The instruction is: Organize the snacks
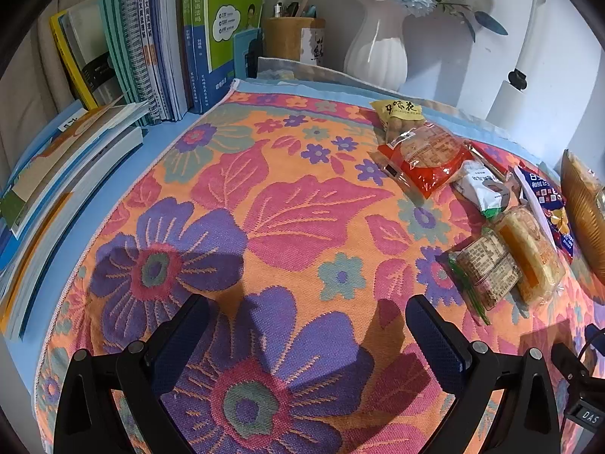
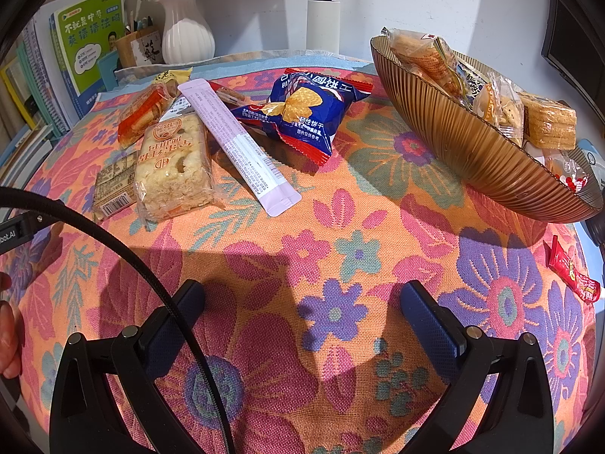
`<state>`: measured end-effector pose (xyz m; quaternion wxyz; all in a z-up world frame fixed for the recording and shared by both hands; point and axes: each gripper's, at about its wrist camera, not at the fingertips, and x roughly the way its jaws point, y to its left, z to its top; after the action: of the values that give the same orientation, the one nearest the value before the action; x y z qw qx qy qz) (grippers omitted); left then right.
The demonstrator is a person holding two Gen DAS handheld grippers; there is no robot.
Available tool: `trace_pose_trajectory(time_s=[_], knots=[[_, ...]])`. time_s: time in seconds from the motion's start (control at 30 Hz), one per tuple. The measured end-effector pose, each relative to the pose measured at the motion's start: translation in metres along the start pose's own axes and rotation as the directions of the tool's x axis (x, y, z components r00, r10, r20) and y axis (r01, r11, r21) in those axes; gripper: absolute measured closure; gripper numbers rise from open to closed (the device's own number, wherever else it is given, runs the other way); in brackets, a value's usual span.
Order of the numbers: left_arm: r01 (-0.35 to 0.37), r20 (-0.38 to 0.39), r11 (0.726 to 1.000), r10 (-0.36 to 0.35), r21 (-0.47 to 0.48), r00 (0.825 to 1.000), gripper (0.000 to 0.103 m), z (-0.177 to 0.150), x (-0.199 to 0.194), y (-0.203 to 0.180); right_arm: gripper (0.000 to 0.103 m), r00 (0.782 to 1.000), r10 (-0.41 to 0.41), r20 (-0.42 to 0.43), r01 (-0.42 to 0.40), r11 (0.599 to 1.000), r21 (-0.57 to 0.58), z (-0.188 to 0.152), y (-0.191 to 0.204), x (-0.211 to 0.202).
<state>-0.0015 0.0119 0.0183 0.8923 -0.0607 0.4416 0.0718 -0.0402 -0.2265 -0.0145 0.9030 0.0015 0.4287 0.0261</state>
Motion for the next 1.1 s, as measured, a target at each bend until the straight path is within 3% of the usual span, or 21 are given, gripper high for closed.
trace_pose_trajectory(time_s=[1.1], knots=[[-0.001, 0.007, 1.0, 0.001, -0.009, 1.0, 0.0, -0.0007, -0.0015, 0.0007, 0.0, 1.0, 0.0, 0.0, 0.0, 1.0, 0.0, 0.0, 0.0, 0.0001]])
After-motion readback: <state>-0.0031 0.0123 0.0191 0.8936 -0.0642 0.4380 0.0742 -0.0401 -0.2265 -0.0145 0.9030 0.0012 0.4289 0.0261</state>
